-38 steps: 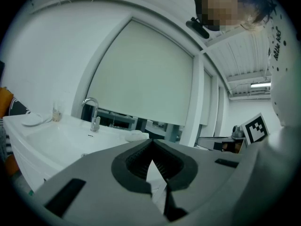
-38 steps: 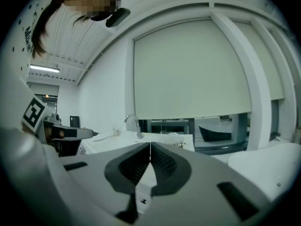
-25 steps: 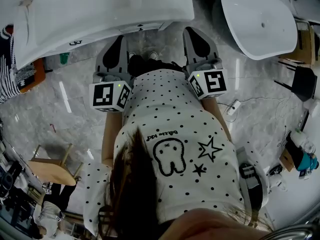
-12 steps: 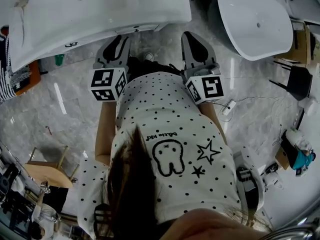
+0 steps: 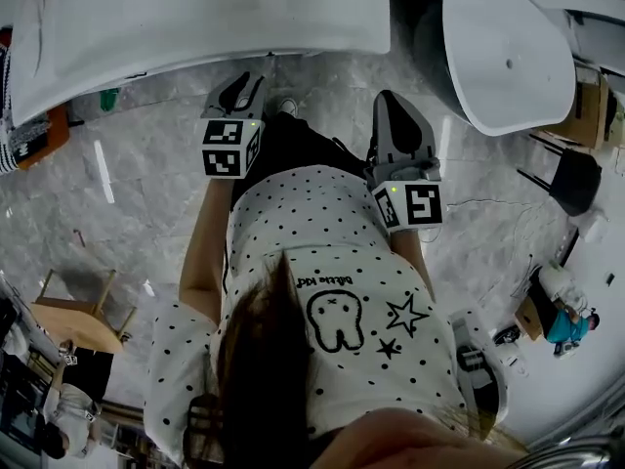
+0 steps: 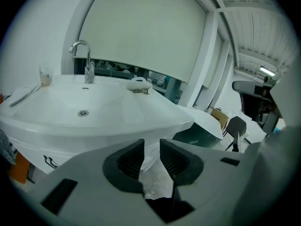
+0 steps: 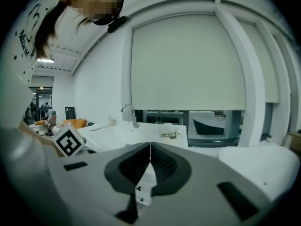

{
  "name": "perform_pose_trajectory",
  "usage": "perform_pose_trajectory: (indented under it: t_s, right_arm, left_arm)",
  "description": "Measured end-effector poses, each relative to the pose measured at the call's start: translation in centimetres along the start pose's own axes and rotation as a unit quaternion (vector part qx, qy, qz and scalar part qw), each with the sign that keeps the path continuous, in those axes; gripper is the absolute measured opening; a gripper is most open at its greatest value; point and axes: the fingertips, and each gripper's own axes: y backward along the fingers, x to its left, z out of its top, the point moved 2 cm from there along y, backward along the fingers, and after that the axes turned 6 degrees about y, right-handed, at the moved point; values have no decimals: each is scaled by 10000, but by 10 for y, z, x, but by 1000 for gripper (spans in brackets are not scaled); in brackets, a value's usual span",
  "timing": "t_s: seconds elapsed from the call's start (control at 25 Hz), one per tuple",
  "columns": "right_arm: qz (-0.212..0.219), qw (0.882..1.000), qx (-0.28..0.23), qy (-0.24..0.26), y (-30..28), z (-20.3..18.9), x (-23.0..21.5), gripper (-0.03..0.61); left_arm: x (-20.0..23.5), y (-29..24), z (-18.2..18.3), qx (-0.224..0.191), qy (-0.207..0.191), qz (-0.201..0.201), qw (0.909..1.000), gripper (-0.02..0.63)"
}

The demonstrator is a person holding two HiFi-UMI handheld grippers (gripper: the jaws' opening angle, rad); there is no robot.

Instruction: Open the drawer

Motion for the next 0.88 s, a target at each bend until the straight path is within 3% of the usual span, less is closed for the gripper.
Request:
perform_pose_trajectory:
  t_s: [0.32,0.52,0.68,0.88]
  right_arm:
    - [163,9998,67,67,-8,-4,11,14]
    - [190,9995,260,77,-12,-21,21,14]
    - [343,9988,343,119,-13,-26,30,14]
    - [467,9981,400,102,-22,-31,45,14]
  left_arm:
    - [18,-67,-38,-49,42,301,9995,112]
    - [38,-105,-65,121,72,347,9993,118]
    - [49,-125,-86,168,320,343,9988,135]
    - [63,-151,-111,354,282,465,9979,141]
